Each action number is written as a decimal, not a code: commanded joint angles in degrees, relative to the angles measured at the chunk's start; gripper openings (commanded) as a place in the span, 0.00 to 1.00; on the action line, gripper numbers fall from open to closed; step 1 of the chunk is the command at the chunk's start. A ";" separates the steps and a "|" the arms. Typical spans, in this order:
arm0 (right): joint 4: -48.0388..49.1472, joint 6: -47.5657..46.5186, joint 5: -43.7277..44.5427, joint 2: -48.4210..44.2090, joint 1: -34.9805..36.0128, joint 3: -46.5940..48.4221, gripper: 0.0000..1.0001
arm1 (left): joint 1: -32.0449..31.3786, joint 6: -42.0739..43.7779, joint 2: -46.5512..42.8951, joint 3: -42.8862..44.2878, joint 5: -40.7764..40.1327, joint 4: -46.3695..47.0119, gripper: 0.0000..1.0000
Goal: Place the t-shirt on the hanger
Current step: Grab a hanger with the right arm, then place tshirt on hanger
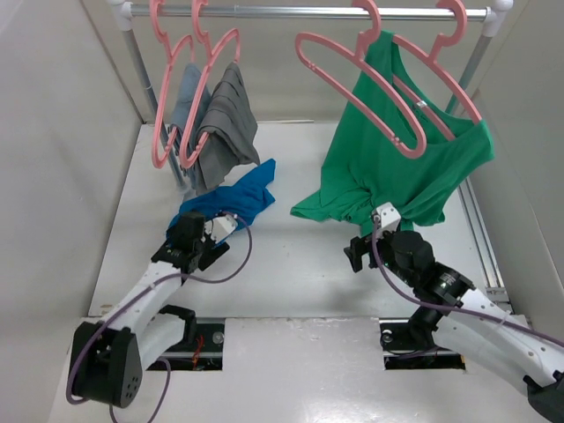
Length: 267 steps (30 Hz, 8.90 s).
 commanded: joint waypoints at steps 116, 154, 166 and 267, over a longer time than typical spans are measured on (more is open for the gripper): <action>-6.38 -11.51 19.90 45.50 -4.83 78.42 0.22 | -27.70 -17.63 -22.85 -5.38 2.97 10.77 1.00; 5.22 -7.55 -58.32 29.86 -16.87 52.34 0.00 | -27.70 -4.37 -26.89 6.82 14.10 18.32 1.00; 0.05 -12.72 -65.00 21.24 -16.88 29.03 0.00 | -27.70 -2.97 -7.39 22.83 26.43 22.89 1.00; -12.98 -34.28 -23.79 37.77 7.47 42.65 0.00 | -27.88 14.80 7.13 28.98 42.26 5.93 0.00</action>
